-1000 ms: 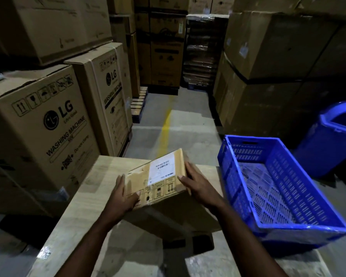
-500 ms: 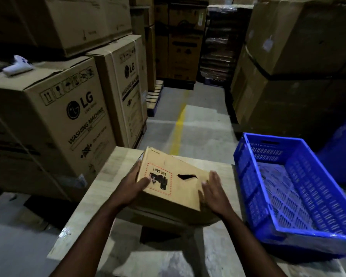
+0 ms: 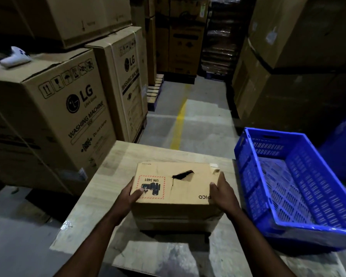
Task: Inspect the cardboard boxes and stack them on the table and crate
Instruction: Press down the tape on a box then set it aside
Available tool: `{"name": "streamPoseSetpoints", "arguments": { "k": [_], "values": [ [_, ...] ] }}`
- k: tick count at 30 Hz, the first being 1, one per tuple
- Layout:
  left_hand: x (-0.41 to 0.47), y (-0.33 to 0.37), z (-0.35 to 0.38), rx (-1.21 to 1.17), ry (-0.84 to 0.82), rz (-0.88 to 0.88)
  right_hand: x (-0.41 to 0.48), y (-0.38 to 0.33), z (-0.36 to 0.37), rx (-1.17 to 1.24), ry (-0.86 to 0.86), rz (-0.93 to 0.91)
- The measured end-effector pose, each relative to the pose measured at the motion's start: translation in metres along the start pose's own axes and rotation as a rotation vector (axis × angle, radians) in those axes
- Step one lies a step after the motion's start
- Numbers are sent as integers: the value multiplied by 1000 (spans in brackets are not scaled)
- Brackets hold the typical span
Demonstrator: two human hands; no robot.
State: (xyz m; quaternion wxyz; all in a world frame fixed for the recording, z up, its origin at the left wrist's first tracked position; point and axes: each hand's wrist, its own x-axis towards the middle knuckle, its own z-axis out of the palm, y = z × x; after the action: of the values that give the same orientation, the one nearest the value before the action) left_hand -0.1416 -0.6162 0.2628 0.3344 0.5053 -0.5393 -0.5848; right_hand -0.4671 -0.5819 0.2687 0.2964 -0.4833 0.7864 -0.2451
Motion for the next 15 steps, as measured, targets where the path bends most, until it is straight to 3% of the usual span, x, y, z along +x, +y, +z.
{"name": "streamPoseSetpoints", "arguments": {
  "k": [5,7,9,12,15],
  "values": [
    [4,-11,7,113,2,8,-12,12,7,-52,12,34],
    [11,-11,6,450,102,81,-17,11,11,-106,64,9],
    [16,-5,12,870,233,269,-20,7,13,-255,136,-132],
    [20,11,42,1147,56,494,-24,-4,25,-480,48,-469],
    [24,3,67,1310,-81,499,-25,-8,39,-655,-30,-559]
  ]
}}
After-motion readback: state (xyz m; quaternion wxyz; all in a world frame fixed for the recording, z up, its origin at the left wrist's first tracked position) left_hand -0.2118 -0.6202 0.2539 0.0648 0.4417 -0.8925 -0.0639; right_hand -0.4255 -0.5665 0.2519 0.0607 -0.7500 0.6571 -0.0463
